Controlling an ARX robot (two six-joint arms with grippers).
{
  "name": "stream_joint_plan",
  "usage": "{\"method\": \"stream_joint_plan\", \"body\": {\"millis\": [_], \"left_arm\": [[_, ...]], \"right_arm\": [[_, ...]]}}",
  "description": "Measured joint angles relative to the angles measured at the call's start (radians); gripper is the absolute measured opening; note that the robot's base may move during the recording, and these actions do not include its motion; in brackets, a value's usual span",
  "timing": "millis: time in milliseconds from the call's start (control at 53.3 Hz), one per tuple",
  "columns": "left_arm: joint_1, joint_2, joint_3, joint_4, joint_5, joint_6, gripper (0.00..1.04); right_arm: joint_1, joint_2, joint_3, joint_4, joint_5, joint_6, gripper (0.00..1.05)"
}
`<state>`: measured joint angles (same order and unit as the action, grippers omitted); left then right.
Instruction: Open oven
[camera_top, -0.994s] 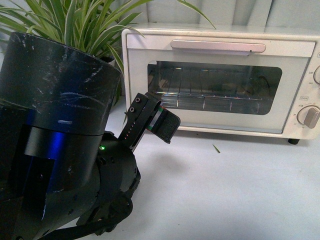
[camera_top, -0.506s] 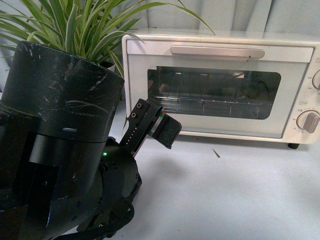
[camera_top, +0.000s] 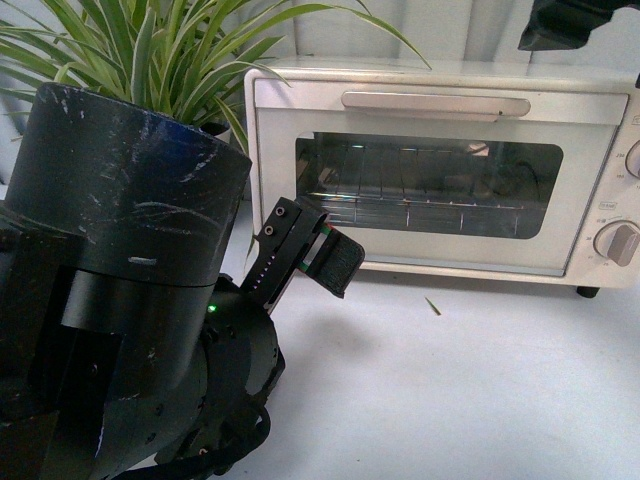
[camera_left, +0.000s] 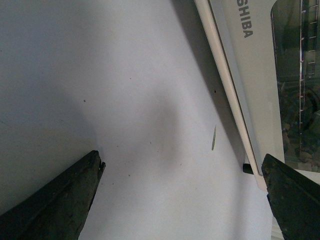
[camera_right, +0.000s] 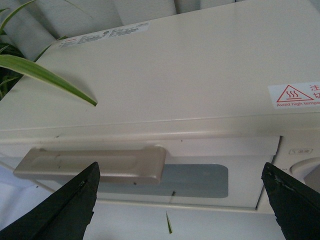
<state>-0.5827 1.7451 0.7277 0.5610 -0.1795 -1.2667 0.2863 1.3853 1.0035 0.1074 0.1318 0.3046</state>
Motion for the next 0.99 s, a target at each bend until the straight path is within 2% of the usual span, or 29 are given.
{"method": "stream_joint_plan", "body": {"millis": [562, 994], "left_arm": [[0.009, -0.003, -0.002, 0.000, 0.013, 0.000, 0.98], [0.016, -0.003, -0.003, 0.001, 0.021, 0.000, 0.98]], "right_arm": [[0.022, 0.127, 0.099, -0.060, 0.072, 0.085, 0.95], [0.022, 0.159, 0.117, -0.102, 0.068, 0.079, 0.95]]}}
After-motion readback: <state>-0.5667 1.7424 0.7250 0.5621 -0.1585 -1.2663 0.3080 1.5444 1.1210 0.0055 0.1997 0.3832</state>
